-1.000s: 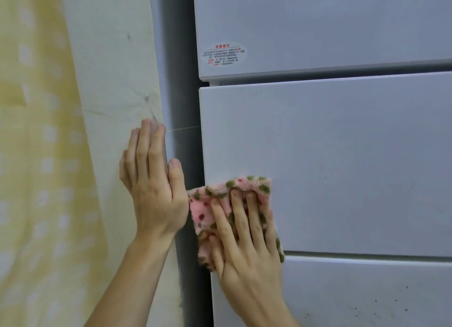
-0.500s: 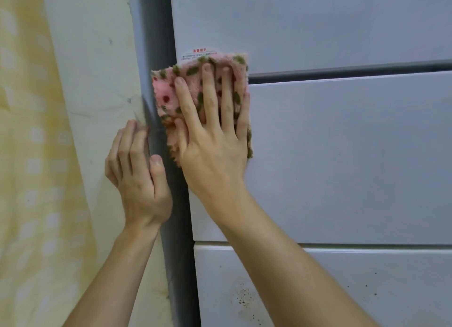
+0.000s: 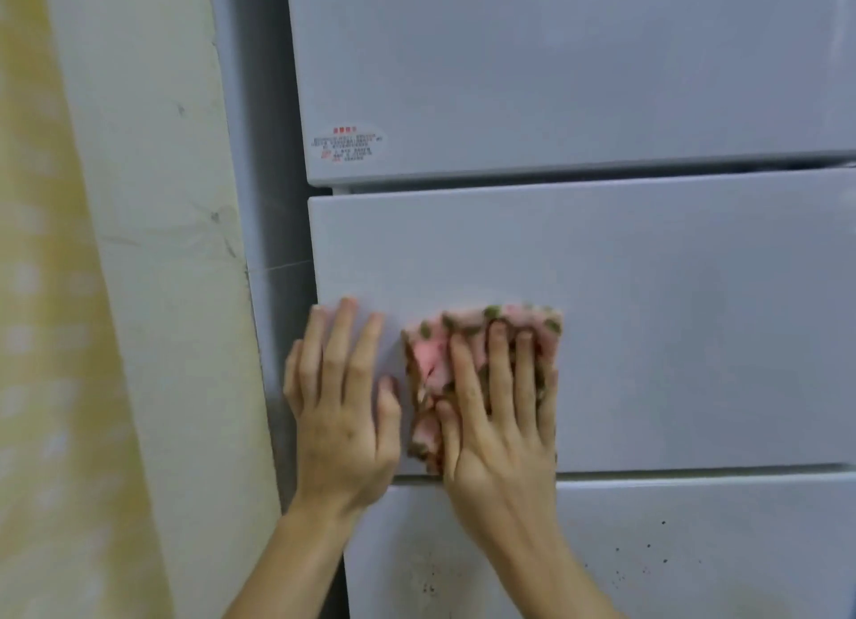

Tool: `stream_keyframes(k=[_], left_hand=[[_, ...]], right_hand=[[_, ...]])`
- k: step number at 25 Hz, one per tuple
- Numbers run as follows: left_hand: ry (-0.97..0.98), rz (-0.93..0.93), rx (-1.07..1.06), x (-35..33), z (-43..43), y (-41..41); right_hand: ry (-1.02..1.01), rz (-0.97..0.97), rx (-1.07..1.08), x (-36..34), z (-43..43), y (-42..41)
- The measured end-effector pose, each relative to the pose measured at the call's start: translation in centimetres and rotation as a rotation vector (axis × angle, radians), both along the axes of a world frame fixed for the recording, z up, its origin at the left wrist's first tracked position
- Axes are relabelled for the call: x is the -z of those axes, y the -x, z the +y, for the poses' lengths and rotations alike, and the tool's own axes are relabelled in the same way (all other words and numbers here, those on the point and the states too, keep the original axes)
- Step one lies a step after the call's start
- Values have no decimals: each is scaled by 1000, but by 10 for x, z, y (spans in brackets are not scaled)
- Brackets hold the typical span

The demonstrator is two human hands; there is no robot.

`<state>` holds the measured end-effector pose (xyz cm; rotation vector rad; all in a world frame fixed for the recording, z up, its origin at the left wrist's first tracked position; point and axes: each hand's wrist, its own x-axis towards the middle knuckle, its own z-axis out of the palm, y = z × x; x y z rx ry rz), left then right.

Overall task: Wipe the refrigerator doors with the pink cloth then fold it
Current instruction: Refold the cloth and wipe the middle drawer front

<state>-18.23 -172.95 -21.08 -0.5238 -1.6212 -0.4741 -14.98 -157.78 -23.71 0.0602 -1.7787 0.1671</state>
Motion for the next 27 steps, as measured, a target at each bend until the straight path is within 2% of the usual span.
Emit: stream_keyframes(k=[3,5,7,12,14,16,22,24,27], left_hand=[[-22,-4,7,-9,9,0],[-40,-4,-5,-12,11,-2],[-37,8,-10,-11,12,-2],[-42,21,-29,-8,14,-2],[-58,25,-10,-8,20,-5],[-42,28,18,-11,30,-9],[-30,-11,25,-17,53,-15],[-47,-8,16,-18,56,-16],[-73,4,6,-18,60,-18]], right_hand=[[98,95,26,-92,9,4],[119,130,50,-123,11,6],[94,137,45,-108,13,7],[-49,37,-33,14,35,-6],[-95,20,-26,31,45,-10],[-77,36,-23,15,51,-11],[76,199,52,-118,70,1],[53,199,44,-117,72,2],[19,130,-7,-59,74,-5]])
